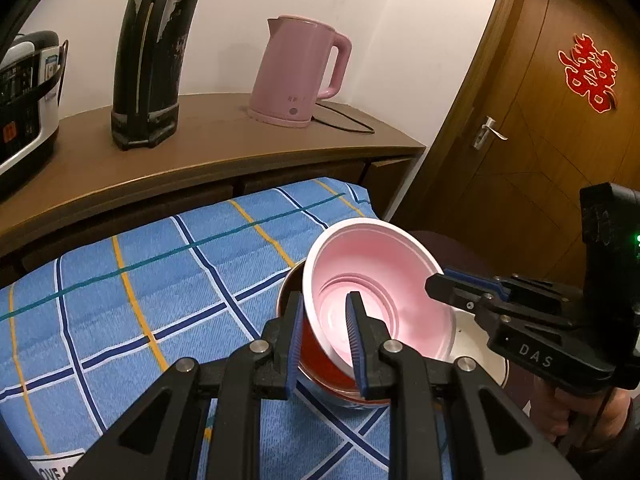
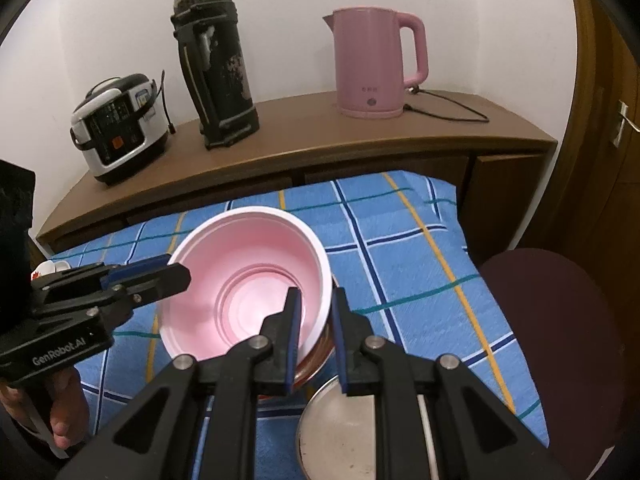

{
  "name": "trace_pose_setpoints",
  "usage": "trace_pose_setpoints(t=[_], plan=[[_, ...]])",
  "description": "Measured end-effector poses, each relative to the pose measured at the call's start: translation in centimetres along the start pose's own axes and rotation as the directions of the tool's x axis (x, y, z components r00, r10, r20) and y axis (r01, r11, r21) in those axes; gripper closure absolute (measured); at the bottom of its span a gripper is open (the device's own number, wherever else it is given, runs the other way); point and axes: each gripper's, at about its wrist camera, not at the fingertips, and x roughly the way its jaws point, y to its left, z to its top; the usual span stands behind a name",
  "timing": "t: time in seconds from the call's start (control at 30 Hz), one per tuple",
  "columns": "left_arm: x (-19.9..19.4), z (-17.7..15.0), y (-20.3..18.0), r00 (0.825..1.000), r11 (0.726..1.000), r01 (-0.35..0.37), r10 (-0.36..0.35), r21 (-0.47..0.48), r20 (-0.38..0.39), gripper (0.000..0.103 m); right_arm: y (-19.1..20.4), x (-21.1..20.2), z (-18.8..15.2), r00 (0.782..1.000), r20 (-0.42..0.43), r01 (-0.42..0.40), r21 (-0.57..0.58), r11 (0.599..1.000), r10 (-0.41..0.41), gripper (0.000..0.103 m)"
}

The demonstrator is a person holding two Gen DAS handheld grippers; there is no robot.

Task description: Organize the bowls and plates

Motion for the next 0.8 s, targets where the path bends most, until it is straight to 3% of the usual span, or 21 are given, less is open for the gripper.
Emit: trace_pose_setpoints(t=[0.8], plan=[[0.97,-0.42,0.18,0.999,1.0,-0.014,0.015,0.01,-0.05,0.08,0.05,0.98,0.05,0.999,-0.041,0.008,-0.011,1.0,-0.008,0.086]])
